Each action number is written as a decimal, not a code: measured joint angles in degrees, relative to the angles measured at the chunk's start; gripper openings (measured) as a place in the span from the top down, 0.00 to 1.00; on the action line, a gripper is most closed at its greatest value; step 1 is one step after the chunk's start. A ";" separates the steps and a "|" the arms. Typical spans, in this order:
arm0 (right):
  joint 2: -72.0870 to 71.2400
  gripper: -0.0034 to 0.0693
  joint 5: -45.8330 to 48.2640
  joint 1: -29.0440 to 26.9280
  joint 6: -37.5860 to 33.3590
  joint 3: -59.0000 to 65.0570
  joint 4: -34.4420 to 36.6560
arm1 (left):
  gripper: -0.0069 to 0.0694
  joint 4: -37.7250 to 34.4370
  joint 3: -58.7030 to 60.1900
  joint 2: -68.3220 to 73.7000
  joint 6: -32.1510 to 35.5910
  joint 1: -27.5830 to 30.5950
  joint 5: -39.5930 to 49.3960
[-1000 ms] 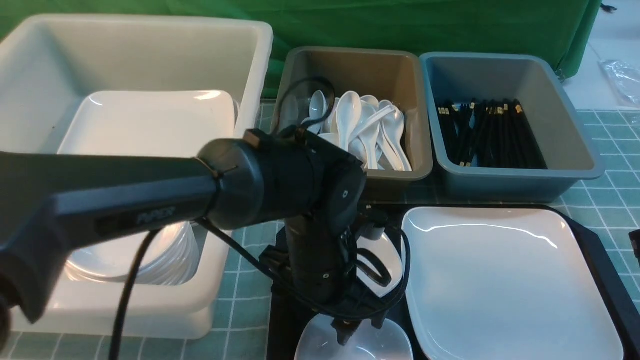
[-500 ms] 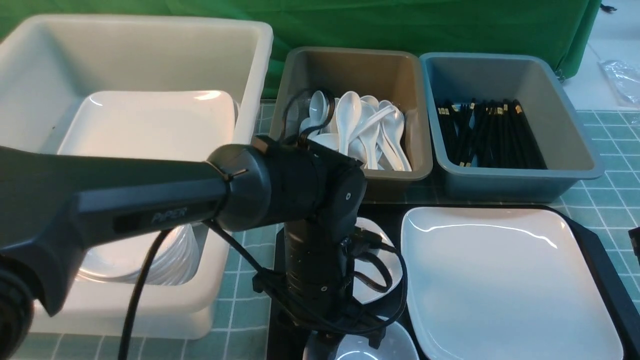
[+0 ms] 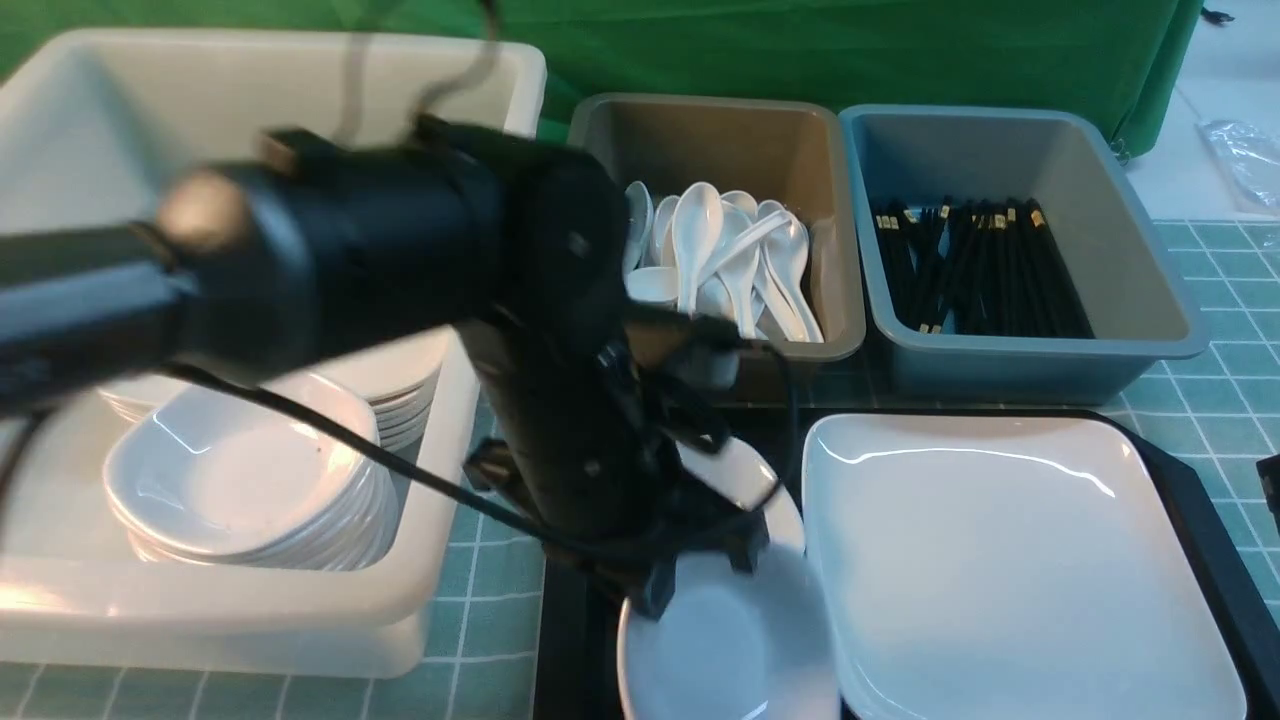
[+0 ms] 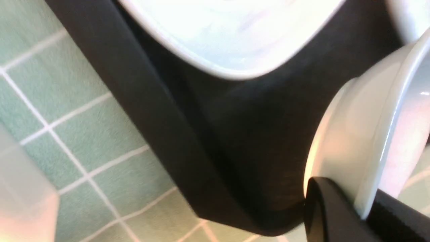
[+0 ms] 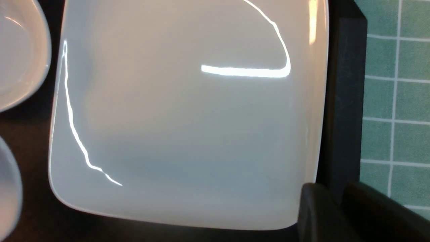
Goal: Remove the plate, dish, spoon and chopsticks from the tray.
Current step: Use the left arm to put the small plate into the large storage box on the left, then use the left arm to grab a small plate from the dinner plate
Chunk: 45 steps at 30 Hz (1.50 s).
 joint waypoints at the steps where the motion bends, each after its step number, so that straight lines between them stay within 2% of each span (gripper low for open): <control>1: 0.00 0.75 0.00 0.00 0.00 0.00 0.00 | 0.88 -1.21 0.00 -1.68 0.90 1.10 -0.61; 7: 0.00 0.74 0.40 0.00 0.00 0.00 0.34 | 0.88 -4.54 0.16 -11.71 3.56 11.92 -1.05; 10: 0.00 0.73 0.43 0.00 0.00 0.00 1.02 | 0.88 -4.59 2.16 -19.39 4.00 24.31 -0.31; 11: 0.00 0.73 0.43 0.00 0.00 0.00 1.10 | 0.88 -4.59 2.59 -19.80 4.00 25.87 -0.41; 13: 0.00 0.73 0.43 0.00 -0.05 0.00 1.57 | 0.88 -4.68 6.39 -23.99 3.81 36.28 -2.41; 14: 0.00 0.73 0.43 0.00 -0.05 0.00 1.67 | 0.88 -4.73 6.39 -24.22 3.71 36.28 -2.41; 16: 0.00 0.72 0.43 0.00 -0.05 0.00 1.97 | 0.88 -5.67 11.94 -25.86 3.07 46.27 -4.99; 20: 0.00 0.72 0.07 0.00 -0.05 0.00 2.09 | 0.88 -8.84 18.79 -25.57 4.56 52.16 -6.77; 23: 0.00 0.72 -0.47 0.00 -0.05 0.00 2.10 | 0.87 -10.02 21.81 -25.11 6.04 52.72 -8.74; 27: 0.00 0.71 -0.63 0.00 -0.05 0.00 2.15 | 0.76 -10.45 23.33 -24.25 7.01 52.90 -10.31; 31: 0.00 0.71 -0.63 0.00 -0.05 0.00 2.15 | 0.54 -8.97 22.70 -24.28 7.20 52.90 -10.24; 34: 0.00 0.70 0.15 0.00 -0.14 0.00 2.15 | 0.35 -4.36 16.73 -24.68 7.02 52.90 -7.13; 37: 0.00 0.70 0.74 0.00 -0.18 0.00 2.15 | 0.29 -1.95 10.71 -25.23 6.04 52.90 -3.99; 39: 0.00 0.70 0.87 0.00 -0.18 0.00 2.16 | 0.30 -1.98 6.53 -25.58 5.42 52.50 -2.54; 41: 0.00 0.70 0.87 0.00 -0.18 0.00 2.16 | 0.34 -3.81 3.57 -25.64 5.56 50.58 -2.62; 45: 0.00 0.70 0.77 0.00 -0.18 0.00 2.21 | 0.60 -12.76 1.80 -23.45 10.12 34.94 -9.43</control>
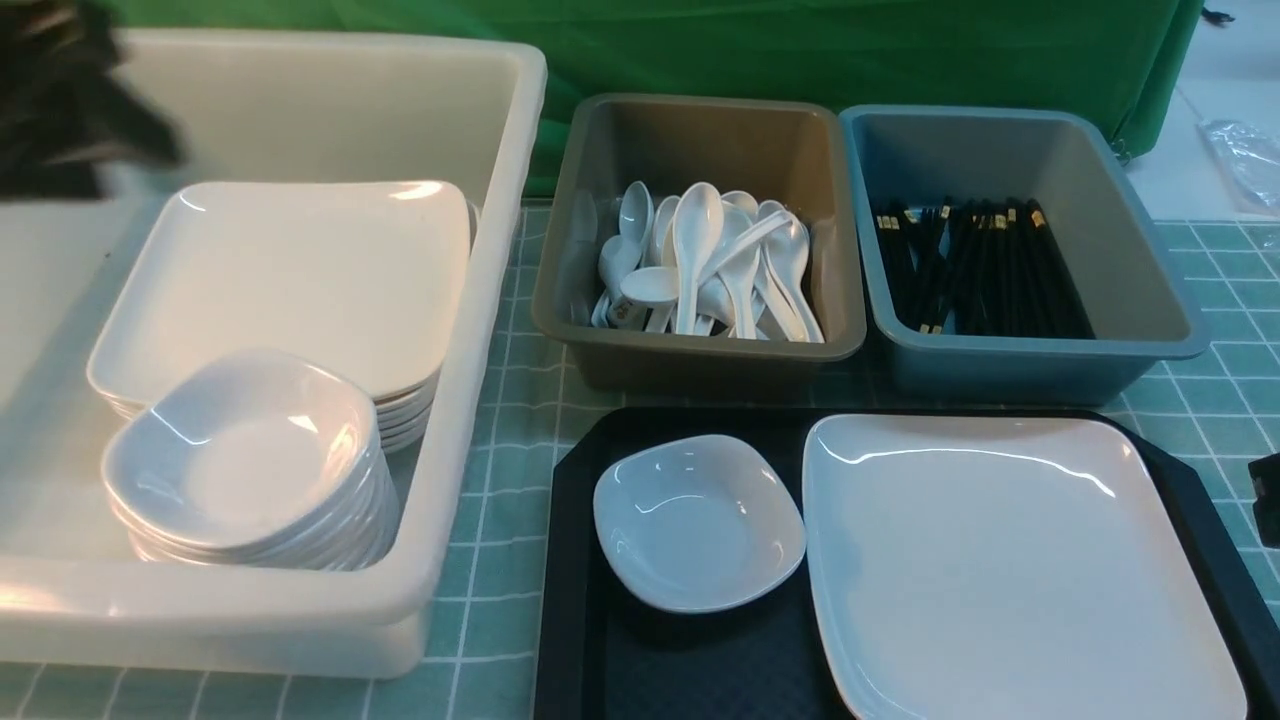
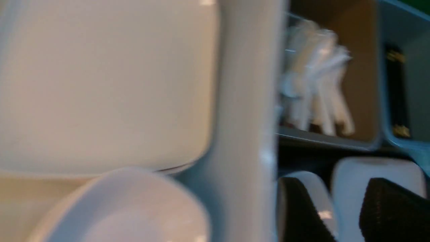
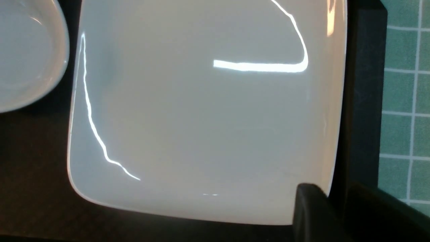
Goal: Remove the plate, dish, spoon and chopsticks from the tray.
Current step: Use the left arm to grab a small plate from the dinner plate
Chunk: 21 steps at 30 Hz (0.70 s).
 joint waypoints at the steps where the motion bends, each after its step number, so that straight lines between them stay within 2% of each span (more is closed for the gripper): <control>1: 0.00 0.70 0.00 0.00 0.00 0.00 0.00 | 0.63 -0.40 -0.08 0.27 0.25 -0.89 -0.31; 3: 0.00 0.69 -0.07 0.00 0.00 0.00 0.11 | 0.72 -1.17 -0.21 3.00 1.14 -9.70 -3.76; 4: 0.00 0.69 -0.07 0.00 0.00 0.00 0.11 | 0.74 -1.17 -0.21 4.49 1.41 -12.23 -4.83; 6: 0.00 0.69 -0.07 0.00 0.00 0.00 0.14 | 0.77 0.02 -0.25 9.42 1.68 -20.42 -8.72; 8: 0.00 0.69 -0.07 0.00 0.00 0.00 0.14 | 0.77 2.26 -0.25 12.84 1.68 -24.48 -10.48; 10: 0.00 0.68 -0.07 0.00 0.00 0.00 0.14 | 0.71 7.15 -1.19 20.04 0.34 -29.68 -11.56; 12: 0.00 0.68 -0.07 0.00 0.00 0.00 0.14 | 0.66 9.60 -1.92 22.58 -0.97 -30.81 -11.49; 13: 0.00 0.68 -0.07 0.00 -0.06 0.00 0.14 | 0.59 12.46 -3.04 25.95 -2.64 -31.47 -11.12; 14: 0.00 0.68 -0.07 0.00 -0.06 0.00 0.14 | 0.58 13.21 -3.22 26.87 -3.13 -31.49 -11.05; 16: 0.00 0.67 -0.07 0.00 -0.06 0.00 0.14 | 0.44 18.00 -5.99 32.24 -6.35 -31.44 -9.73; 21: 0.00 0.66 -0.34 0.00 -0.53 0.00 0.14 | 0.21 22.44 -10.15 39.26 -7.04 -30.50 -8.06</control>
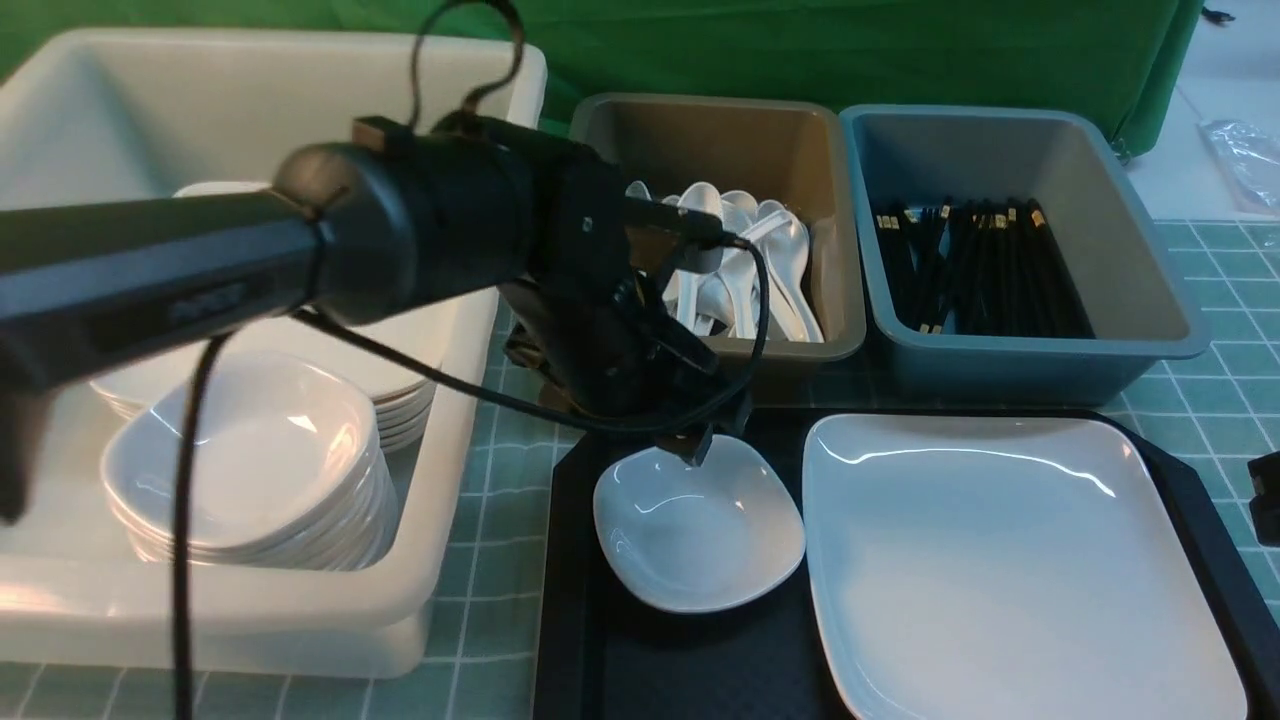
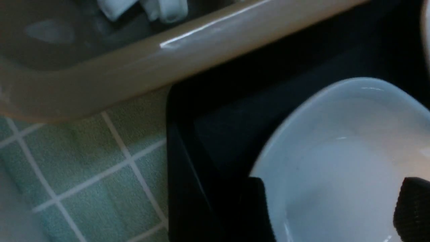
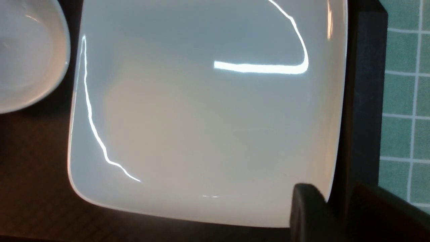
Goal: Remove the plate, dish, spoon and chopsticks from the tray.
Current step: Use the left arm to grab a small plate from the dinner plate
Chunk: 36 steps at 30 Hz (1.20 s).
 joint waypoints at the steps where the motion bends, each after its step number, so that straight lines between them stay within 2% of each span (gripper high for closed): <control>1: 0.00 0.66 -0.14 0.00 -0.20 0.00 0.00 | 0.19 0.51 -0.19 0.92 0.47 0.00 -0.01; 4: 0.00 0.66 -0.67 0.00 -0.58 0.00 0.00 | 0.15 1.00 -0.20 2.85 1.45 0.00 -0.13; 8: 0.00 0.66 -1.28 0.00 -0.63 0.00 0.00 | 0.14 1.89 -0.20 4.44 1.55 0.00 -1.86; 17: 0.00 0.66 -1.54 0.00 -0.78 0.00 0.04 | 0.21 0.51 -0.24 5.64 1.96 0.00 -1.11; 19: 0.00 0.66 -1.54 0.00 -0.78 0.00 0.04 | 0.32 -0.50 -0.31 5.64 1.44 0.00 2.28; 20: 0.00 0.66 -1.54 0.00 -0.78 0.00 0.04 | 0.32 -0.60 -0.31 5.64 1.35 0.00 2.27; 23: 0.00 0.66 -1.54 0.00 -0.78 0.00 0.04 | 0.55 -0.83 -0.51 5.64 0.80 0.00 6.82; 24: 0.00 0.66 -1.54 0.00 -0.78 0.00 0.06 | 0.58 -0.83 -0.51 5.64 0.80 0.00 7.22; 25: 0.00 0.66 -1.54 0.00 -0.83 0.00 0.06 | 0.70 -1.69 -0.75 5.64 0.11 0.00 7.66; 32: 0.00 0.66 -1.24 0.00 -0.80 0.00 0.20 | 0.76 -2.59 -0.83 3.48 -0.03 0.32 9.87; 36: 0.00 0.66 -0.49 0.00 -0.80 0.00 0.20 | 0.86 -2.01 -0.76 -2.53 -0.03 0.32 10.60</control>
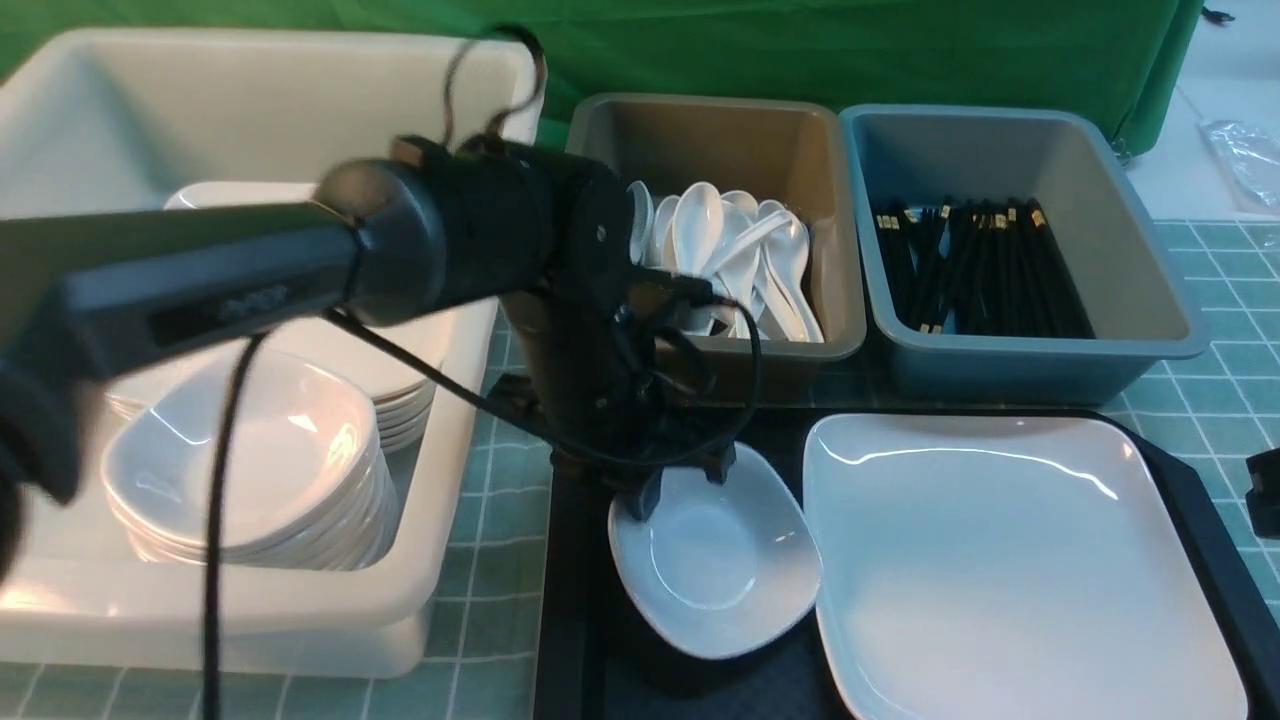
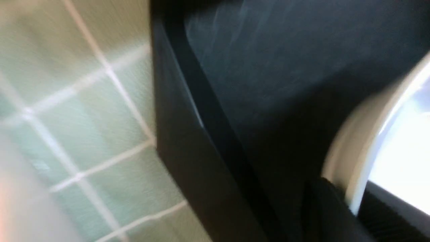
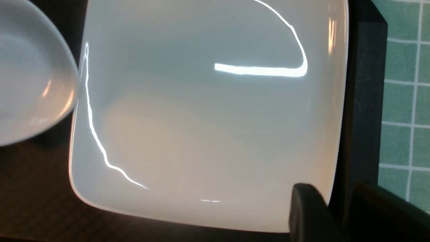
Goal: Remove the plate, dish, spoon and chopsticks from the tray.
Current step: Use the left arm to grab a small plate from the dinner plate, then use the left arm to put the small plate into the large storage box on the left
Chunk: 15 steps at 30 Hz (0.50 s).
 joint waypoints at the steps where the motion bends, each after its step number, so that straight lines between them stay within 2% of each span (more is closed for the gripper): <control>1: 0.00 0.66 0.08 0.00 0.00 0.00 0.00 | 0.87 0.00 0.00 -2.03 0.00 0.00 -0.30; 7: 0.00 0.66 0.05 0.00 -0.05 0.00 0.00 | 0.88 -3.54 0.00 -14.06 0.34 2.51 -1.16; 11: 0.00 0.66 -0.65 0.00 -0.22 0.00 0.00 | 0.88 -5.81 0.00 -21.55 1.48 8.24 -0.06; 15: 0.00 0.66 -0.94 0.00 -0.23 0.00 0.00 | 0.88 -6.14 0.82 -28.71 1.53 17.40 1.95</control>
